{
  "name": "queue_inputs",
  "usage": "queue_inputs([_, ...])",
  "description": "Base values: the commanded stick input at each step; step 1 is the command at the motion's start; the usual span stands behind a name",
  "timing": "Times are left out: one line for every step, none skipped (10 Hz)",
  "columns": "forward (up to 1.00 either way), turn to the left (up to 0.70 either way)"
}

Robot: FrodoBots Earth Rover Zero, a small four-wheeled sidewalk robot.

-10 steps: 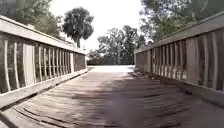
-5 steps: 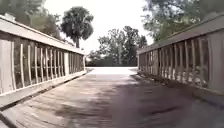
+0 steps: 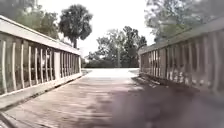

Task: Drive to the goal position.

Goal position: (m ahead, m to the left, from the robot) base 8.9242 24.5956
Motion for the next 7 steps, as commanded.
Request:
queue_inputs([0.85,0.0])
queue_inputs([0.85,-0.12])
queue_inputs([0.85,-0.34])
queue_inputs([0.85,-0.06])
queue_inputs([0.85,0.0])
queue_inputs([0.85,0.0])
queue_inputs([0.85,0.0])
